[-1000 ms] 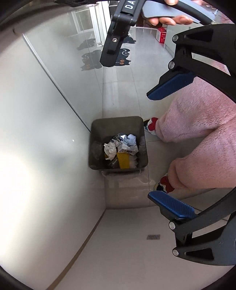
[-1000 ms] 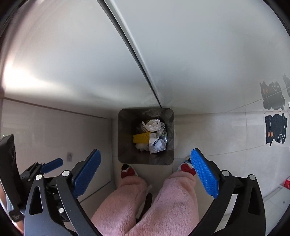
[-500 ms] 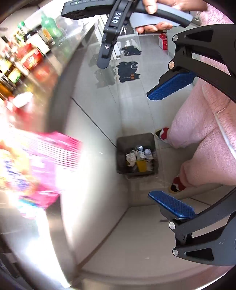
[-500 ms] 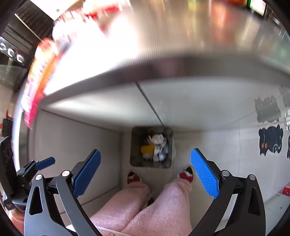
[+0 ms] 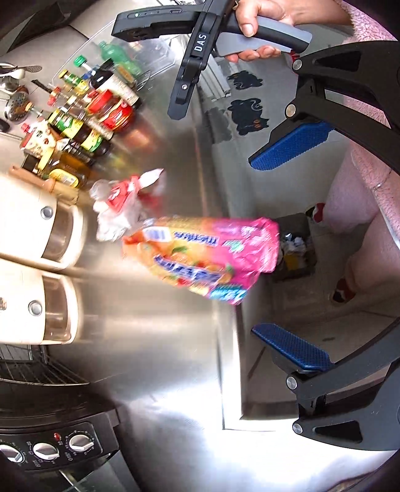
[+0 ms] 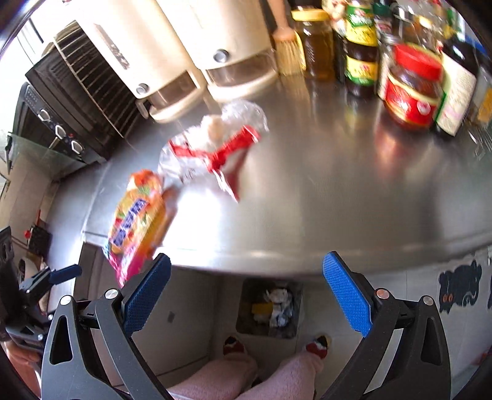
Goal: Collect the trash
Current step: 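Grasp the pink candy bag with the left tool while the right tool grasps the red wrapper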
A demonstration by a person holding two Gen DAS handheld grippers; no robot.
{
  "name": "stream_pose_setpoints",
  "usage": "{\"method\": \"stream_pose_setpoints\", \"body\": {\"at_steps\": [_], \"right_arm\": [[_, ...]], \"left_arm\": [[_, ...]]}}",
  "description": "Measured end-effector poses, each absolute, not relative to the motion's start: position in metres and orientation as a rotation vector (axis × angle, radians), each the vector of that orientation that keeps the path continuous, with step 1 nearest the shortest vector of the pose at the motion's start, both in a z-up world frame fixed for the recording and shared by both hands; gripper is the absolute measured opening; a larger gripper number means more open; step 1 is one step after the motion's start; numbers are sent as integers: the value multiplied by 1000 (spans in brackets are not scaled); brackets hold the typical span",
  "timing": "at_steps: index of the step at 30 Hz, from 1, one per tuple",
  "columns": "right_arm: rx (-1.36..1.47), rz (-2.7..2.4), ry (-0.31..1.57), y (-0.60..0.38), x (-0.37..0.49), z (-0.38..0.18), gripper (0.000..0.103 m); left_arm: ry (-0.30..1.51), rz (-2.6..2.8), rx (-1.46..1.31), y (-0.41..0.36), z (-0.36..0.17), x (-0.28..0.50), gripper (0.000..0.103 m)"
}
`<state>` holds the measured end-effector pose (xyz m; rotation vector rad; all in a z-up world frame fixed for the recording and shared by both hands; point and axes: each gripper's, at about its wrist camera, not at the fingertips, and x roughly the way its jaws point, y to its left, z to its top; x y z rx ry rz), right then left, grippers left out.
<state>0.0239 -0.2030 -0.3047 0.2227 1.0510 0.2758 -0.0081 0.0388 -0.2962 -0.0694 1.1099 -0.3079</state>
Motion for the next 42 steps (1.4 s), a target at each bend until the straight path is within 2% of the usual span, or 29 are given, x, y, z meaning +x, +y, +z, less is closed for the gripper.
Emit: {"method": "stream_pose_setpoints", "body": {"at_steps": [4,5,10,14,23,28,30,32,42], "right_arm": [[163,308,1024,-190,46,-298,94],[146,316,1024,-186,52,-297,93],[116,345,1056,-174,75,-308,69],[104,364,1084,-168,90,-320,58],[70,397,1123,-153,110,-339,37],[53,413,1144,-148,115,-344,19],[46,414,1148,-147,116,-345,13],[41,417,1151,-146,117,-346,8],[32,422,1075,-153,101,-317,5]], "left_arm": [[1107,-286,-69,47,-297,16,94],[1108,-287,-68,50,-298,22,90],[1132,-301,-59,52,-309,50,71],[1159,-315,-54,51,-321,66,55],[1170,-337,-45,43,-333,86,53],[1190,-362,-17,36,-338,88,24],[1202,-372,-15,34,-341,88,5],[1204,-367,-7,33,-341,86,0],[1163,-358,-40,35,-324,72,0]]}}
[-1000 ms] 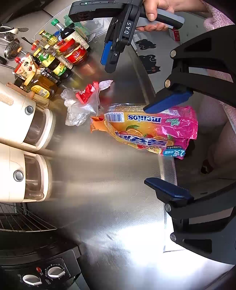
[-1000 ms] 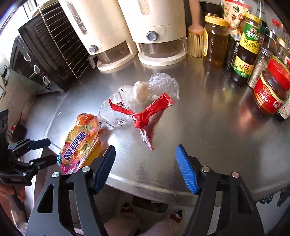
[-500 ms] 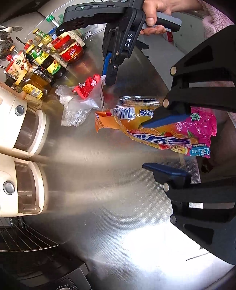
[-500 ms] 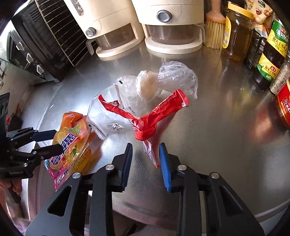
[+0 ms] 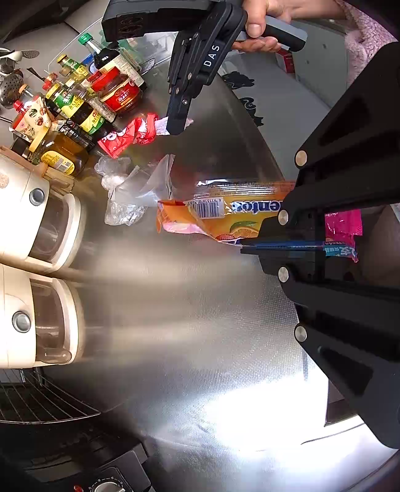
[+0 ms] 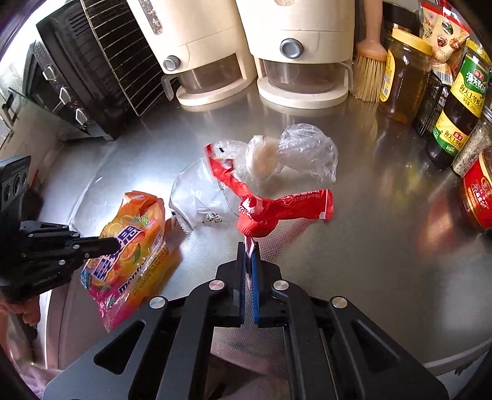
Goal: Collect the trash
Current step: 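Grasp the pink candy bag with the left tool while the right tool grasps the red wrapper, then carry the candy bag and red wrapper down over the floor bin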
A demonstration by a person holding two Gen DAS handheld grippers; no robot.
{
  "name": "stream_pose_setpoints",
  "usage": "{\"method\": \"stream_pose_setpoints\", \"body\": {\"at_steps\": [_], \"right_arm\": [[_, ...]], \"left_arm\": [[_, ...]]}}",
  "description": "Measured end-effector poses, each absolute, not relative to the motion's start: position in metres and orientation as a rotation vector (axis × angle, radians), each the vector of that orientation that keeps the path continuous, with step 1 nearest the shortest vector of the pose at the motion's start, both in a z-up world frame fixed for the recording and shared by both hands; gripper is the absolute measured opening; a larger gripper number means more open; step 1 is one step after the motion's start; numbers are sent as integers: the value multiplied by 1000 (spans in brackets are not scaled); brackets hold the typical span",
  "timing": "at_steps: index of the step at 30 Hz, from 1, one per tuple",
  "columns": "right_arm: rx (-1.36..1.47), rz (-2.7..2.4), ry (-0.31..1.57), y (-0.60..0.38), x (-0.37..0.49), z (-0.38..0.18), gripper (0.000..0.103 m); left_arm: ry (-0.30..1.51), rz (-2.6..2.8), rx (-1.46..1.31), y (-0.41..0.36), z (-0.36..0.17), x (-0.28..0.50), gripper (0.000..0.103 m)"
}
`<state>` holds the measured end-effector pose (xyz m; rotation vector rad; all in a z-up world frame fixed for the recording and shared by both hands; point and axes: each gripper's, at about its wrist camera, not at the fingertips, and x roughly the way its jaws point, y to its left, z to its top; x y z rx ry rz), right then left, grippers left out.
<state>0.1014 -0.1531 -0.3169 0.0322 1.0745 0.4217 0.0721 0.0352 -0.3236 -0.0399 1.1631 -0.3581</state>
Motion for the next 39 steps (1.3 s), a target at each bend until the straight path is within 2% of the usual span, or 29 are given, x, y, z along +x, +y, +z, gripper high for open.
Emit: {"method": "stream_pose_setpoints", "body": {"at_steps": [15,22,28,39], "right_arm": [[77,411,1039,-174,30,-292,5],[108,414,1067,-185,-10,-294,5],[132,419,1134,-192,-35,-313,5],[219,398,1388,-197,-62,-416,5]], "left_arm": [[1114,-380,-27,22,-296,11,0],[1145,-393,-25,9,-304,-25,0],[1242,-404,-7,-5,-341,-52,0],[1395,-329,-82,-14,-446,-63,0]]}}
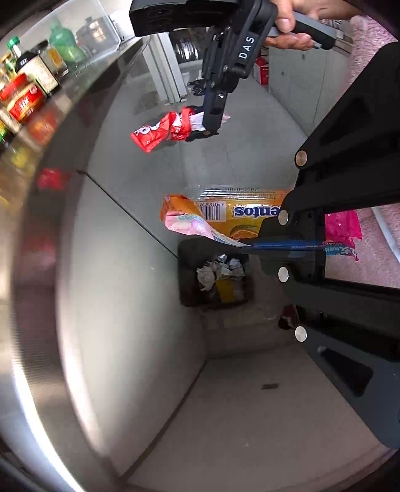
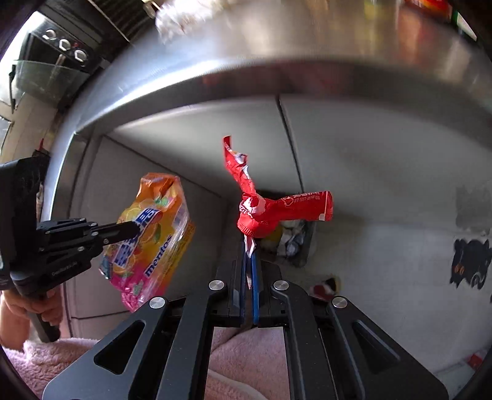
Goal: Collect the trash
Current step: 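Carry the candy bag and red wrapper down over the floor bin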
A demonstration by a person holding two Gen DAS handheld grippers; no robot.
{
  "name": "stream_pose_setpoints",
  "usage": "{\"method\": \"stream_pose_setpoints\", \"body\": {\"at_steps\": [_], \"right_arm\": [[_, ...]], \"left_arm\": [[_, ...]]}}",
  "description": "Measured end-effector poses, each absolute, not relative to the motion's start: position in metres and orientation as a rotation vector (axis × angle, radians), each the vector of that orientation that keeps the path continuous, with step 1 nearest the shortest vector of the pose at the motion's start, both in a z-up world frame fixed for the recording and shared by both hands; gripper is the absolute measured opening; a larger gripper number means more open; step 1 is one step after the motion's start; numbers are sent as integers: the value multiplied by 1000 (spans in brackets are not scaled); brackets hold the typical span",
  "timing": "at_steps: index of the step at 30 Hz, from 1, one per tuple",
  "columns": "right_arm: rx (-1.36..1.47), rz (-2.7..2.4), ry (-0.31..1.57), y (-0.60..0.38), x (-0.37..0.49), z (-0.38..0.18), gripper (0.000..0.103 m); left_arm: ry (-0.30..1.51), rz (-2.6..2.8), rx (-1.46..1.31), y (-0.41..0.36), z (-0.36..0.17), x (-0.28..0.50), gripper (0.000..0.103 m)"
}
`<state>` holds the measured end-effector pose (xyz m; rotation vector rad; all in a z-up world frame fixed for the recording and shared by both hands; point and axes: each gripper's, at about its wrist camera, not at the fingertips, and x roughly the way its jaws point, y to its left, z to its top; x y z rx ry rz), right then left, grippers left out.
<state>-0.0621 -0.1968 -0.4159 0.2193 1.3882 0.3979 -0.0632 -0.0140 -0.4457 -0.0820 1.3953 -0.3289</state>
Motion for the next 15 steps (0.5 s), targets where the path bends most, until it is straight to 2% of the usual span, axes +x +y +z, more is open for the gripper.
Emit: {"method": "stream_pose_setpoints", "body": {"at_steps": [10,15], "right_arm": [[348,350,1526,-191,-59,-506,5],[393,327,1559,-184,-51,-542,5]], "left_arm": [[1456,-224,-26,-21,-529,-53,0],[1503,-215,-83,-24,-567,-42,0]]}}
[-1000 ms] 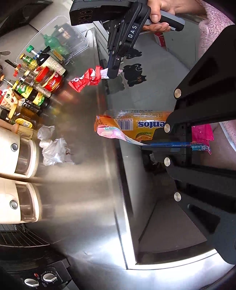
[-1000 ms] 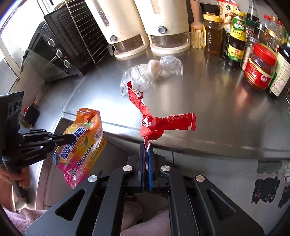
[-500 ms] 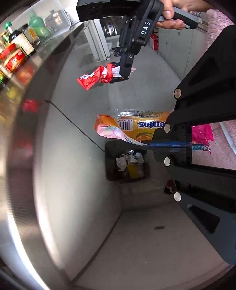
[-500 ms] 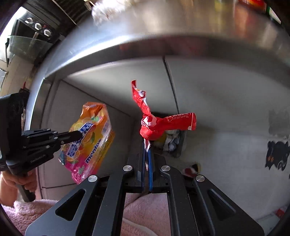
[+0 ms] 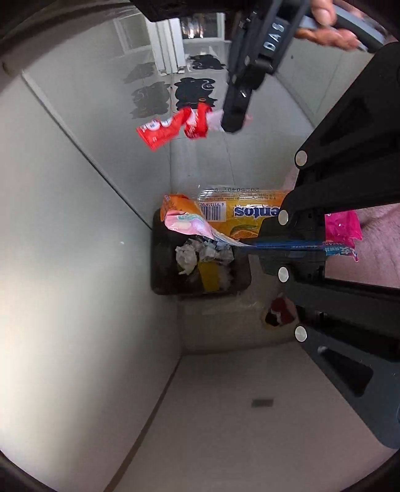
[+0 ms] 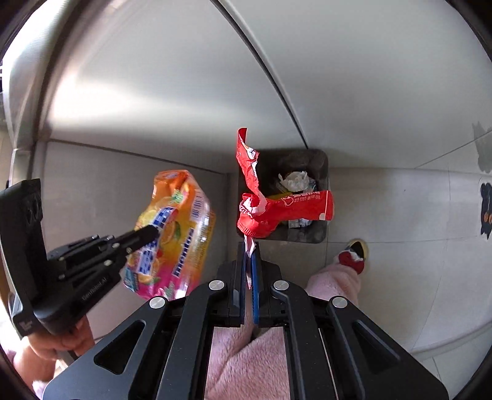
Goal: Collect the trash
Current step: 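Carry the candy bag and red wrapper down over the floor bin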
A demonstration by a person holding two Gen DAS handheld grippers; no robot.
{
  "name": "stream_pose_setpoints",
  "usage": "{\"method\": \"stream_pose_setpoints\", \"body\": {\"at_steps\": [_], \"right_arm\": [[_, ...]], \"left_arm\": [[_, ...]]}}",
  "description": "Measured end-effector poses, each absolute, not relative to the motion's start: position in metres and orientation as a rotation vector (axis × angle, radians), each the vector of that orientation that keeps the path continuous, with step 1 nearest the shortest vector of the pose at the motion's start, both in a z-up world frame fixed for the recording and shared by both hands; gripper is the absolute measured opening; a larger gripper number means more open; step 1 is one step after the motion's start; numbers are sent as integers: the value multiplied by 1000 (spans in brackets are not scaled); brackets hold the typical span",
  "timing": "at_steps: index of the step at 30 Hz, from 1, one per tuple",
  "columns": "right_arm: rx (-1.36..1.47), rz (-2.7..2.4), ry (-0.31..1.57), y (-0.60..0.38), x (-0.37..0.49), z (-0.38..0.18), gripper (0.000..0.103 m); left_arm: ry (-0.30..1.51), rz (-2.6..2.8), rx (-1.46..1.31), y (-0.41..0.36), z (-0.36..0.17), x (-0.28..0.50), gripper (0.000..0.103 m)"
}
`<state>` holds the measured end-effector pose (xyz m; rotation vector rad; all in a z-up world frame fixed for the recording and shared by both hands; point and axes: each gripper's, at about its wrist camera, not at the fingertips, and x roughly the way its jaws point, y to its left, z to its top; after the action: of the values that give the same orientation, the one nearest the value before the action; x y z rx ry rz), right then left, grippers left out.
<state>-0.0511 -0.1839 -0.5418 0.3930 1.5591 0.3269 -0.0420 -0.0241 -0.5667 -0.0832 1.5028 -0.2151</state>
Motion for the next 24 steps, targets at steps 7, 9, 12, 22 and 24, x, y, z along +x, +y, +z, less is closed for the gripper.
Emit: {"method": "stream_pose_setpoints", "body": {"at_steps": [7,9,12,22,24], "right_arm": [[507,311,1638,-175,-36,-594,5],[510,301,1657,-173,-32,-603,5],[508,286,1674,-168,-26,-614,5],[410,266,1692,-156,-12,-627,5],[412,265,1690,-157,-11,-629,6]], "left_arm": [[1513,-208,-66,-33,-602,-27,0],[1522,-212,-60,-34,-609,-24,0],[1537,-214,-55,-37,-622,-21,0],[1571,-241,-4,-47,-640,-14,0],[1565,-238,-4,-45,-642,-12,0]]}}
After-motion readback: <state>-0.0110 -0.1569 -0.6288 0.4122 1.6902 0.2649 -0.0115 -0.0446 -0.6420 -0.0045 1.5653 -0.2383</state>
